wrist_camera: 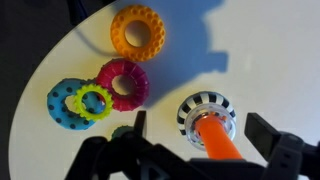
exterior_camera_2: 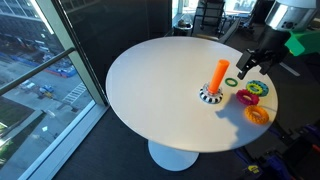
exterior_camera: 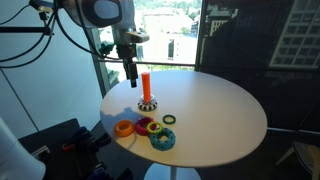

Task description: Put the orange ring on the stack

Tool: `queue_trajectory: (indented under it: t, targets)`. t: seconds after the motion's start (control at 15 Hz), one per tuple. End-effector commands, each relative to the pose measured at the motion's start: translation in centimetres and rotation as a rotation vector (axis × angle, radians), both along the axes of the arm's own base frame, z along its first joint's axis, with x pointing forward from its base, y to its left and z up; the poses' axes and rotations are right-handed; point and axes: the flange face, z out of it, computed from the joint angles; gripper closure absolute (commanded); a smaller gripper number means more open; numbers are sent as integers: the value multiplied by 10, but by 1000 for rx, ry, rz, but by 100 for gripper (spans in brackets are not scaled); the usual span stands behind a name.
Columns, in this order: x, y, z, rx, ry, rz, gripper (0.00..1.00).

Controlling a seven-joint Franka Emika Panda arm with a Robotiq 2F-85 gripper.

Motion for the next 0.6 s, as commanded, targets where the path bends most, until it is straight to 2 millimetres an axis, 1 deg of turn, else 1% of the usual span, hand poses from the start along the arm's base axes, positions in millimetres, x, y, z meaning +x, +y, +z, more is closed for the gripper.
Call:
queue_trajectory:
  t: [0.0,0.07,0.2,0.53]
  targets:
    - [1,0,2,0,-2,-1,0]
    - [1,0,2,0,-4,-1,0]
    - [-5,-1,-4,-4,-4,10,0]
    - [-23,-10,-25,-20,36,-1,0]
